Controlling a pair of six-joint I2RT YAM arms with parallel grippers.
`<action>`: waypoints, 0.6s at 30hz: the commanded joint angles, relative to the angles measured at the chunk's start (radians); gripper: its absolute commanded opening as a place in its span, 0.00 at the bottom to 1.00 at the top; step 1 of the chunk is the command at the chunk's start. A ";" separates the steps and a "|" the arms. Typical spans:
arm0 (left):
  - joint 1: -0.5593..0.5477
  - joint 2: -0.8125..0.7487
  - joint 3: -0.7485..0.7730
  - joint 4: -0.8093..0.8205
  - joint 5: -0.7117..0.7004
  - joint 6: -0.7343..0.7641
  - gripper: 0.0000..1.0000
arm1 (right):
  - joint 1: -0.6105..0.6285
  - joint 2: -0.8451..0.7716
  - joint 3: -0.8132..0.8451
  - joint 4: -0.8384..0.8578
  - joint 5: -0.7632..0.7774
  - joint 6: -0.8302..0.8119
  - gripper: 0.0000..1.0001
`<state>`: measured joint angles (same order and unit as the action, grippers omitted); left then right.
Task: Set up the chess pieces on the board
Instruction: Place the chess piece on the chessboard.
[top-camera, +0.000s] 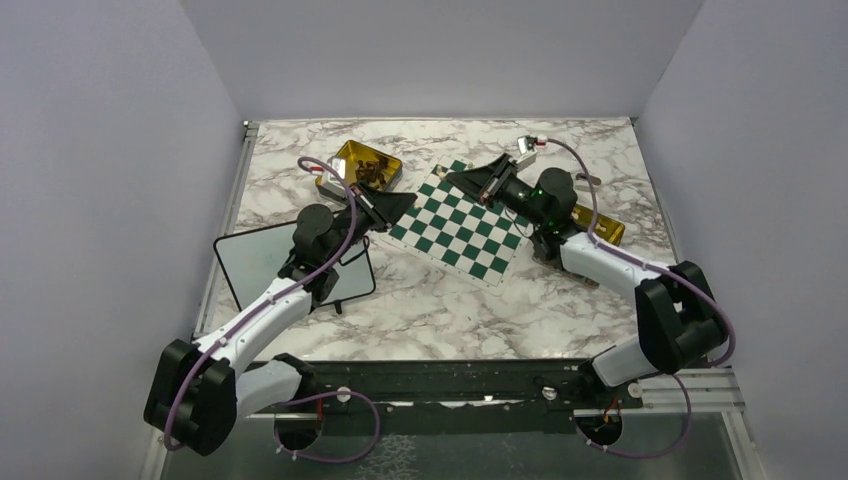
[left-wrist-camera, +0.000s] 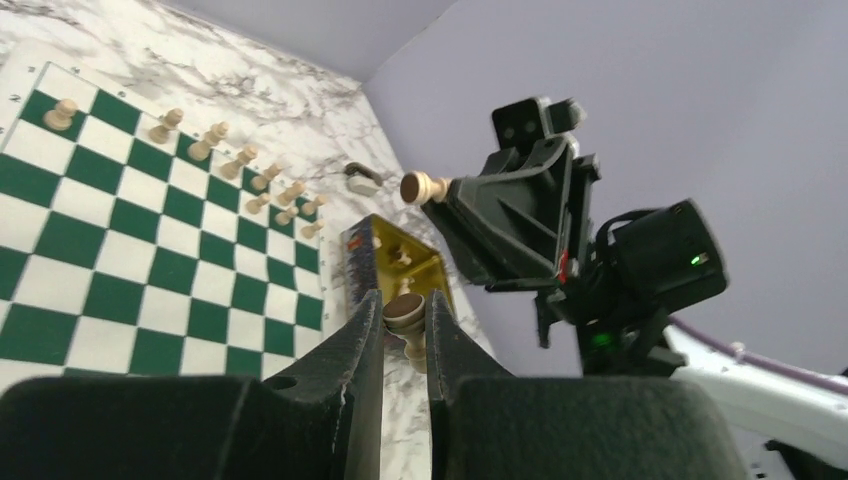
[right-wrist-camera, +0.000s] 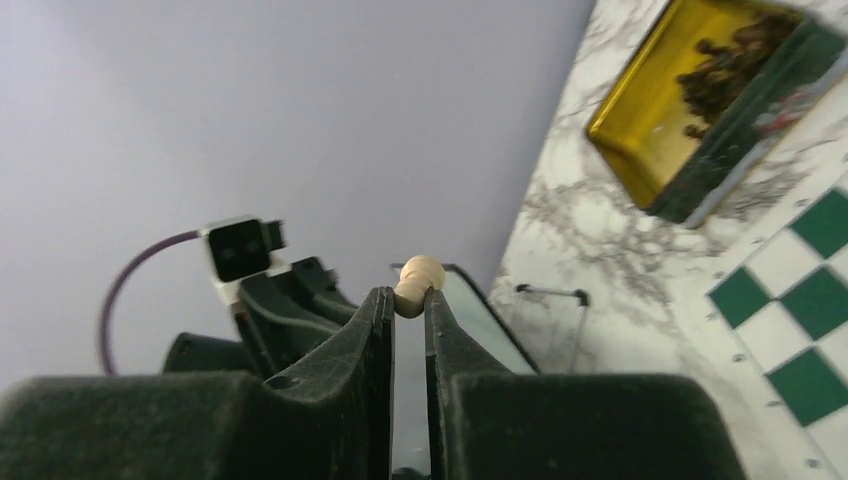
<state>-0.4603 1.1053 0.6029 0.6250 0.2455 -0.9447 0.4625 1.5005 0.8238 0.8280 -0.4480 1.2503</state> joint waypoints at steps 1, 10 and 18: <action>0.005 -0.036 0.062 -0.143 0.041 0.201 0.00 | -0.013 -0.055 0.098 -0.349 0.116 -0.321 0.14; 0.005 -0.092 0.196 -0.484 0.095 0.565 0.00 | -0.018 0.034 0.385 -0.956 0.370 -0.755 0.14; -0.058 -0.140 0.178 -0.589 0.077 0.717 0.00 | -0.037 0.190 0.553 -1.174 0.507 -0.877 0.13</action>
<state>-0.4904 0.9878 0.7738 0.1234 0.3058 -0.3523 0.4423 1.6028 1.2942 -0.1478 -0.0582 0.4850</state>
